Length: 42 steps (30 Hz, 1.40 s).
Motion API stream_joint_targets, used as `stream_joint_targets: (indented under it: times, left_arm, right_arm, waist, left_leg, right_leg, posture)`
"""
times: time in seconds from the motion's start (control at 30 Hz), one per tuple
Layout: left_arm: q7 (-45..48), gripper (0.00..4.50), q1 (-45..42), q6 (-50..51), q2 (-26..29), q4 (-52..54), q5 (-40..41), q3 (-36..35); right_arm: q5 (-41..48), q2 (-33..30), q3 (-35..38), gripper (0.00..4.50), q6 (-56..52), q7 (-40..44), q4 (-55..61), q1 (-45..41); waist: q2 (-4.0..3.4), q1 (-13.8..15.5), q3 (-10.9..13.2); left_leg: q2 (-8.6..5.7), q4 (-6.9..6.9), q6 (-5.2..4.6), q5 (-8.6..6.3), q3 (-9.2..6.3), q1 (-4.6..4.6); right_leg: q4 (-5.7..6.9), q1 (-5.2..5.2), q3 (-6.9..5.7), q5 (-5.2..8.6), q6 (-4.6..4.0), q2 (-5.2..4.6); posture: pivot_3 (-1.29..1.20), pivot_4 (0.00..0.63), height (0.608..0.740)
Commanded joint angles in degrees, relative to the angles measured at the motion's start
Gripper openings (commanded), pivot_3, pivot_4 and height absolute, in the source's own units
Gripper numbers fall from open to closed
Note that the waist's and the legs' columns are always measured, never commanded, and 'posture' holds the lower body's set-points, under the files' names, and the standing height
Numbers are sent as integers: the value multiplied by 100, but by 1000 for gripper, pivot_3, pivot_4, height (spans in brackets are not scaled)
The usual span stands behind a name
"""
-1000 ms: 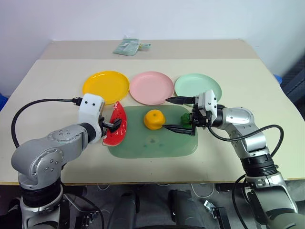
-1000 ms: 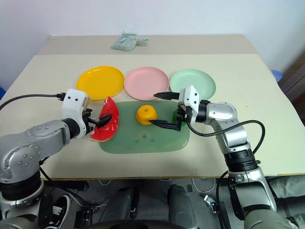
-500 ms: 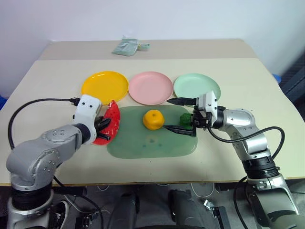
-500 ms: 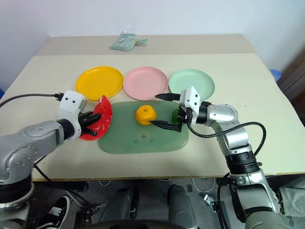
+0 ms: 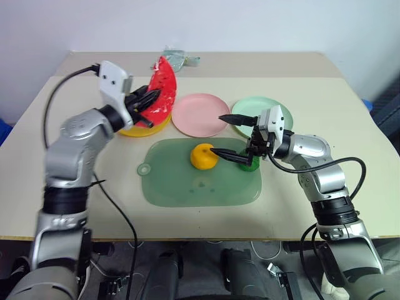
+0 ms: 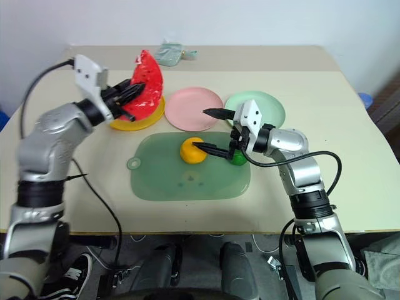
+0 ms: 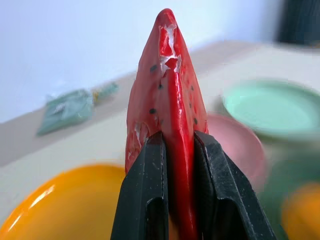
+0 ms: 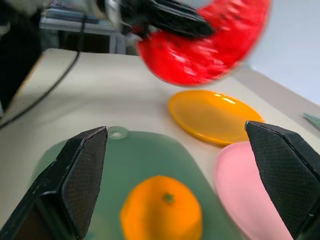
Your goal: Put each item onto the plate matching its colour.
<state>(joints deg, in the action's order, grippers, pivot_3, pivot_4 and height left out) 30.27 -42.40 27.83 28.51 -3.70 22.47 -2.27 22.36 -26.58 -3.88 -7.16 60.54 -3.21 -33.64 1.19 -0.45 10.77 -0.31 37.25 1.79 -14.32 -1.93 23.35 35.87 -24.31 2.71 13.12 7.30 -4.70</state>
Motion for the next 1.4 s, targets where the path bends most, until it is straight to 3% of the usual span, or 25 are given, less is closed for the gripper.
stream_joint_targets:
  times: [0.03, 0.23, 0.5, 0.73, 0.8, 0.93, 1.07, 1.23, 1.3, 1.4]
  left_arm:
    - [4, 159, -886, -921, -571, -1362, -618, 397]
    - [326, 159, -1832, -1683, -1335, -3382, -956, 547]
    - [415, 159, -2382, -2353, -1711, -4984, -1341, 498]
    - [625, 3533, -2457, -2579, -1705, -5135, -1327, 289]
    - [622, 4469, -2458, -2610, -1605, -4943, -1317, 213]
    - [714, 4469, -2376, -2164, -1399, -3868, -975, -45]
    - [1428, 4469, -1870, -811, -931, -1951, -152, -230]
    - [3063, 4469, -625, 891, 185, 15, 1227, -192]
    - [3445, 4469, -213, 969, 523, 430, 1293, -35]
    - [3740, 4469, 580, 231, 748, 886, 805, 327]
  right_arm:
    - [-209, 166, 293, 4500, 150, -657, -243, -291]
    - [-1004, 189, 444, 4500, 551, -1844, -993, -609]
    - [-1307, 88, 550, 4500, 682, -2360, -1303, -622]
    - [-1268, 63, 496, 4500, 797, -2216, -1213, -571]
    - [-1249, 89, 511, 4500, 817, -2217, -1223, -587]
    - [-995, 134, 680, 4500, 789, -2137, -1298, -682]
    - [-647, 97, 696, 4500, 667, -1695, -1034, -568]
    - [-161, 60, 661, 4500, 314, -1095, -720, -460]
    - [145, -52, 639, 4500, 20, -681, -517, -358]
    - [499, -438, 621, 4500, -386, 99, -249, -174]
  waist:
    - [1, -6, 1]
    - [1, -60, 1]
    - [0, -57, 1]
    - [0, -54, 1]
    - [0, -54, 1]
    - [0, -62, 2]
    - [0, -97, 2]
    - [-5, -216, 1]
    - [-4, -212, 2]
    - [-5, -154, 2]
  left_leg:
    - [0, 1, 0, 0, -1, 1]
    - [0, -12, -2, -1, 2, 2]
    - [-1, -12, -4, -2, 4, 5]
    - [-1, -10, -4, -2, 3, 6]
    - [-1, -10, -4, -1, 3, 6]
    - [0, -12, -4, -2, 2, 6]
    - [1, -12, -4, -2, 2, 6]
    - [4, -15, -3, -1, -1, 2]
    - [5, -15, -3, -1, -3, 2]
    - [4, -10, -3, -1, -3, 2]
  right_leg:
    - [-1, 0, 0, -1, 1, 0]
    - [-1, -14, 2, -1, 2, 1]
    - [-2, -14, 3, -1, 3, 1]
    - [-1, -14, 3, -1, 4, 1]
    - [-1, -14, 3, -1, 4, 1]
    - [0, -15, 3, -1, 4, 1]
    - [4, -16, 5, -1, 4, 1]
    - [18, -15, 5, -1, 3, 3]
    - [22, -16, 4, 0, 2, 4]
    - [14, -14, 4, 0, 1, 2]
  posture:
    - [0, 150, 740]
    - [0, 150, 740]
    - [0, 150, 740]
    - [0, 150, 740]
    - [0, 150, 740]
    - [0, 150, 740]
    - [0, 150, 740]
    - [0, 150, 740]
    - [0, 150, 740]
    - [0, 150, 740]
